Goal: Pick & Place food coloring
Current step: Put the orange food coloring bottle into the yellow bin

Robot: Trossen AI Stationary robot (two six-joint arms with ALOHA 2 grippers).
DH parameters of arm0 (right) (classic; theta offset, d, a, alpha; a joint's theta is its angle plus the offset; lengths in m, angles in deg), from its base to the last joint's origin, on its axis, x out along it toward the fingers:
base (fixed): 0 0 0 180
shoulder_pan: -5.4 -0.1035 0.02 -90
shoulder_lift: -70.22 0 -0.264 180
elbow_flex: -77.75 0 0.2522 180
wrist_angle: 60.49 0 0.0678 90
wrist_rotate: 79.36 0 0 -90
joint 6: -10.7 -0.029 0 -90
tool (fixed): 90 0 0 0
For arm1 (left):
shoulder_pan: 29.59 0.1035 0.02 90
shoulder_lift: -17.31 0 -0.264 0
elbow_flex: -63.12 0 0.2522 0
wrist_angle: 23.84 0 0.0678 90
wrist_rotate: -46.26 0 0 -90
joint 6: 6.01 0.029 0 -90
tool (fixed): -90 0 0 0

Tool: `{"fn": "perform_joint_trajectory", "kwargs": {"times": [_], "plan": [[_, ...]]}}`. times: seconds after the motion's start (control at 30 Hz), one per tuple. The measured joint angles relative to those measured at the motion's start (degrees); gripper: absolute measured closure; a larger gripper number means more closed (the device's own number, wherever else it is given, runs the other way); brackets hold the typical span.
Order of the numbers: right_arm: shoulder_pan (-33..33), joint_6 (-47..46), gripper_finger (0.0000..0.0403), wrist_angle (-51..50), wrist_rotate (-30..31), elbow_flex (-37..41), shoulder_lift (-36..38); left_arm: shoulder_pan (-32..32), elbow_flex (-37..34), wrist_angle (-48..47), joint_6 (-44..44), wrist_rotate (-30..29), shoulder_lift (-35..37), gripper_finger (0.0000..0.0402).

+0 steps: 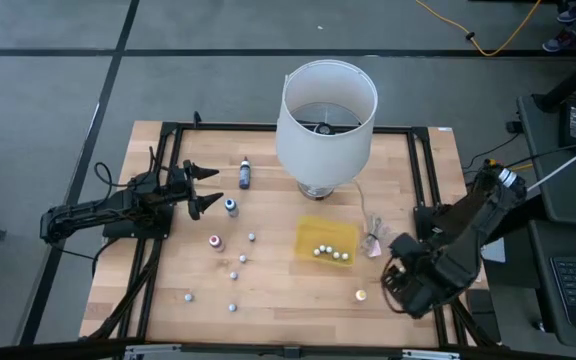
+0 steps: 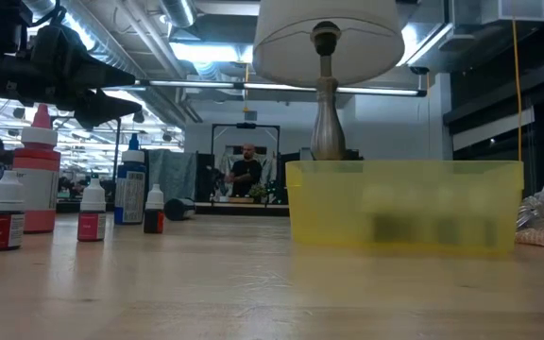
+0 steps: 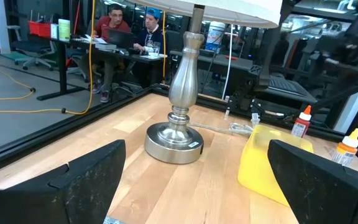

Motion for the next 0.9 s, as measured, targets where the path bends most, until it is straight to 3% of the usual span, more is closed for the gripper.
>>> {"fn": "perform_joint_trajectory", "kwargs": {"times": [0.2, 0.43, 0.67, 0.9], "plan": [[-3.6, -9.6, 0.0116, 4.9, -1.2, 10.2, 5.0, 0.0, 0.0, 0.0, 0.0, 0.0, 0.0, 0.0013], [-4.8, -12.4, 0.0116, 15.4, -1.2, 18.4, 6.9, 0.0, 0.0, 0.0, 0.0, 0.0, 0.0, 0.0013], [-4.8, -12.3, 0.0116, 24.0, -1.2, 22.6, 6.9, 0.0, 0.0, 0.0, 0.0, 0.0, 0.0, 0.0013], [-4.8, -11.1, 0.0116, 24.6, -1.2, 23.0, 6.6, 0.0, 0.0, 0.0, 0.0, 0.0, 0.0, 0.0013]]}}
